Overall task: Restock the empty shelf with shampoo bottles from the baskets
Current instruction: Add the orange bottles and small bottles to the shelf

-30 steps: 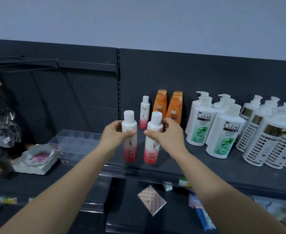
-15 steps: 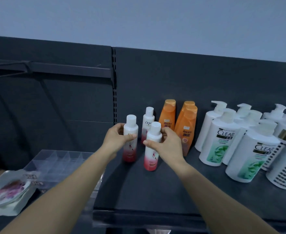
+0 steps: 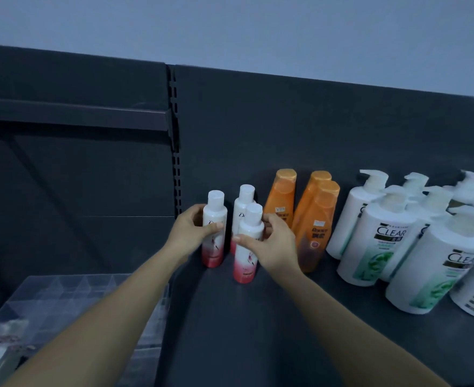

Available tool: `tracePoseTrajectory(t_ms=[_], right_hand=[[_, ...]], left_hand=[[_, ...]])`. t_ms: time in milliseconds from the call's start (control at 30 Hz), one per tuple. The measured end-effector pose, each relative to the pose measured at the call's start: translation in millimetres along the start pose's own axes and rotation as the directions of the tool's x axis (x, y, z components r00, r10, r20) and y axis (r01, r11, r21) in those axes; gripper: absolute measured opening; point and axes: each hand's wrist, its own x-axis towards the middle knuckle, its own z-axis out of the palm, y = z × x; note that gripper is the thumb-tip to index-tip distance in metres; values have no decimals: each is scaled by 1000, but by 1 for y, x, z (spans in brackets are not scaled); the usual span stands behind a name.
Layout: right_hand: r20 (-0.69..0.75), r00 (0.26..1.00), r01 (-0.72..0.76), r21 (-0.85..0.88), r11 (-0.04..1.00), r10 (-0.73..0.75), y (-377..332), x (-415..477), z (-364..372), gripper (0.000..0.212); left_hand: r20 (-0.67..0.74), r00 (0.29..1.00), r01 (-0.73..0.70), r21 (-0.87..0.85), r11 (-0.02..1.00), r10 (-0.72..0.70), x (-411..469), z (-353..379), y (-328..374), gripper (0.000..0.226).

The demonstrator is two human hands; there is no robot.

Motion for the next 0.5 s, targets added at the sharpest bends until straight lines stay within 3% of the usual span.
tracePoseTrajectory(t_ms=[167, 300, 500], right_hand=[[37, 998, 58, -57, 997, -56, 11, -10, 2, 58], [57, 998, 2, -124, 992, 5, 22, -15, 5, 46], [16, 1000, 18, -142, 990, -16, 22, -9, 15, 43]], left_hand=[[38, 998, -48, 212, 976, 40, -5, -4, -21, 58], [-9, 1000, -18, 298, 954, 21, -11, -3, -29, 47], [-35, 999, -23, 365, 931, 39, -4, 1, -29, 45]])
